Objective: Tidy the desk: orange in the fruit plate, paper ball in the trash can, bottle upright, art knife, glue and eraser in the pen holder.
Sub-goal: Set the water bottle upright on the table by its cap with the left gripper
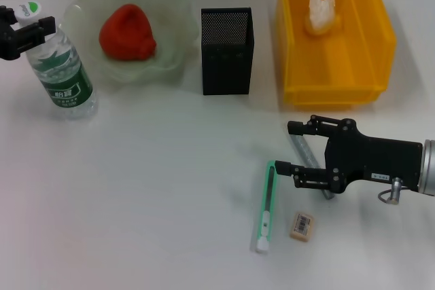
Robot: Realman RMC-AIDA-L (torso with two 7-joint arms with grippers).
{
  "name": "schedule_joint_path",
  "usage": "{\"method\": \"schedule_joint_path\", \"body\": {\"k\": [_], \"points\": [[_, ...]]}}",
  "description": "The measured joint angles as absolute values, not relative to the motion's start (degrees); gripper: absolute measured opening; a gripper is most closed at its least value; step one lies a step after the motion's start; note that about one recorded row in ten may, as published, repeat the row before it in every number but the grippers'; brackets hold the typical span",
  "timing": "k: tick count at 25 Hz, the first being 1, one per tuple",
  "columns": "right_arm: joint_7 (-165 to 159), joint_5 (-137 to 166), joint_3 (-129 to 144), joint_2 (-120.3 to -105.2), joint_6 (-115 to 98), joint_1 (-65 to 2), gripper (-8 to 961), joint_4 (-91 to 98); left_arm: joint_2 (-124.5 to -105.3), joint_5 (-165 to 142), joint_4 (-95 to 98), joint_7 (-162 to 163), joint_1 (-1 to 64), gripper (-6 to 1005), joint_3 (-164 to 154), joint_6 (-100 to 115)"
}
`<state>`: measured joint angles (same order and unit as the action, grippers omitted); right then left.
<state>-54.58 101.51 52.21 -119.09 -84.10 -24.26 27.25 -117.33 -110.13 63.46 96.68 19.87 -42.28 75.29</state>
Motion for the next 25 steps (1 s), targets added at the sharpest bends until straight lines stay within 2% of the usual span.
{"method": "schedule_joint_path", "body": {"k": [25], "points": [[-54.16,101.61,52.15,-119.00,-84.11,-23.83,752,27.29,-117.60,-110.31,63.46,96.56,19.85,445,-42.54,75.62]]}}
